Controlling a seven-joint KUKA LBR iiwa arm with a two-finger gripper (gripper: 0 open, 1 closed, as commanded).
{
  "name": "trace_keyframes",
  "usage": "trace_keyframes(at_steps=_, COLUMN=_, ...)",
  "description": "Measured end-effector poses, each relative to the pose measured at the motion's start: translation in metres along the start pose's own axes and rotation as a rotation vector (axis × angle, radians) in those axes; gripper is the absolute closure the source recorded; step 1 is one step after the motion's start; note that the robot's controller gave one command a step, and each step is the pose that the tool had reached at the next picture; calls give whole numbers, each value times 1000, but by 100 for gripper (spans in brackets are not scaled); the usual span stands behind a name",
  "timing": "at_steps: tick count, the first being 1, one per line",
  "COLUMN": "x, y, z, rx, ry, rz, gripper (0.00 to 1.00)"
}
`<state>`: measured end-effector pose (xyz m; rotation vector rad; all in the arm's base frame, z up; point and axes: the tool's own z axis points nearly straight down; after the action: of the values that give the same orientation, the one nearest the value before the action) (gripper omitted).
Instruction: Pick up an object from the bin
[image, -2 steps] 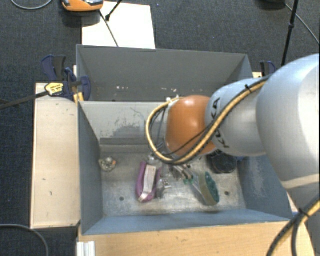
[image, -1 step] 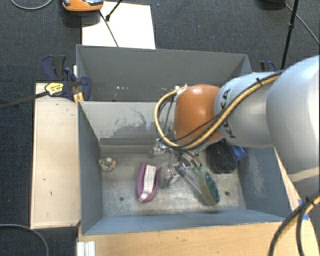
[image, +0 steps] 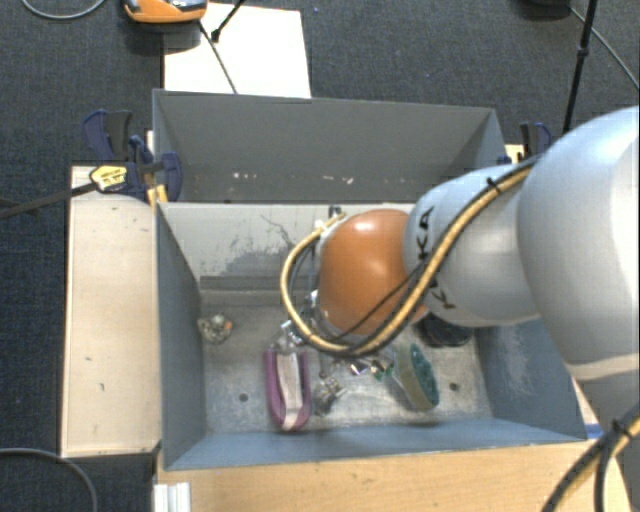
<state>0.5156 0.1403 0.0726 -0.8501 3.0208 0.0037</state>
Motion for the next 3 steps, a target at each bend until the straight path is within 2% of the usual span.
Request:
trace_keyframes(at_steps=1, x=-8, y=19, z=0, rx=6, ry=-12, rz=-305, gripper=0)
trace_keyframes(at_steps=2, x=28, y=-77, z=-26, rx=5, ry=-1, rz=-95, gripper=0)
trace_keyframes(at_steps=3, x=-29, y=-23, z=1, rx=1, ry=-2, rz=-126, gripper=0)
